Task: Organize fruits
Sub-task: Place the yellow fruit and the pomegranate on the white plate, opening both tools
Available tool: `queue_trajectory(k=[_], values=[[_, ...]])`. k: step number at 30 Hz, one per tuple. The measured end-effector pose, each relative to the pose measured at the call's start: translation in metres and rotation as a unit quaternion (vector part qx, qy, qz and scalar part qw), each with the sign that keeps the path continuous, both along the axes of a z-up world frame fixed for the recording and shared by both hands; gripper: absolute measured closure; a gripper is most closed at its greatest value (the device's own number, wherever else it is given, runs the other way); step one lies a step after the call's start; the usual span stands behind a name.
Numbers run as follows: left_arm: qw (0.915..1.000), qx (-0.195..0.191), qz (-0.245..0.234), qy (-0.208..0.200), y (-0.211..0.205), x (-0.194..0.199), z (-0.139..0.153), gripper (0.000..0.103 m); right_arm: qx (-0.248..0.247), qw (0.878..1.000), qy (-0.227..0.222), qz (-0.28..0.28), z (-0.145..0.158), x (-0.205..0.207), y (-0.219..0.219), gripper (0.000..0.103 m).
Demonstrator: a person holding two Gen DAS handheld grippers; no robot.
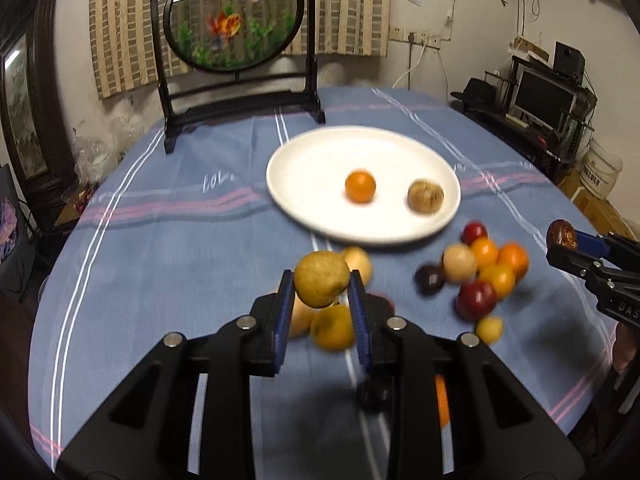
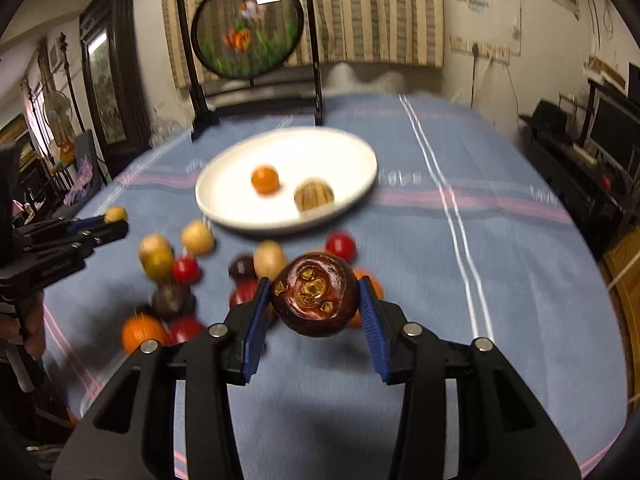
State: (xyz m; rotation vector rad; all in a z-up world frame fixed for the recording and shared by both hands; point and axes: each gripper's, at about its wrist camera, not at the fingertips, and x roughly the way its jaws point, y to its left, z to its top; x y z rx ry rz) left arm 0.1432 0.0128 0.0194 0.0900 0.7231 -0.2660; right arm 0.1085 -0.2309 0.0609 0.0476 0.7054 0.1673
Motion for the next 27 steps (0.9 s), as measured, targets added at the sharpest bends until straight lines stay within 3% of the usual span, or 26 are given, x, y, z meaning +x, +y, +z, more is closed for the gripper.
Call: queue_trajectory(k=[5,12,19,27], values=[[0.9999,-0.013,-0.006,0.003,-0.011,0.036,0.011,0.076,-0.012,1.0,-0.023,0.013,0.016,0.037,0.007,0.059],[0.9994,0.019,0.018,0.023,-0.031,0.113,0.002,0.075,-0.024,0.999,0.024,0.027,0.017,0.129,0.016,0.059],[0.9942,0.025,0.029,0.101,-0.033,0.198,-0.029,0.075,-0.032,0.994,0.103,0.023,-0.02,0.224,0.025,0.059],[0.99,0.033,0.024,0.135,-0.044,0.251,-0.054,0.075,-0.044,0.986,0.163,0.007,-0.052,0.28,0.033,0.059]])
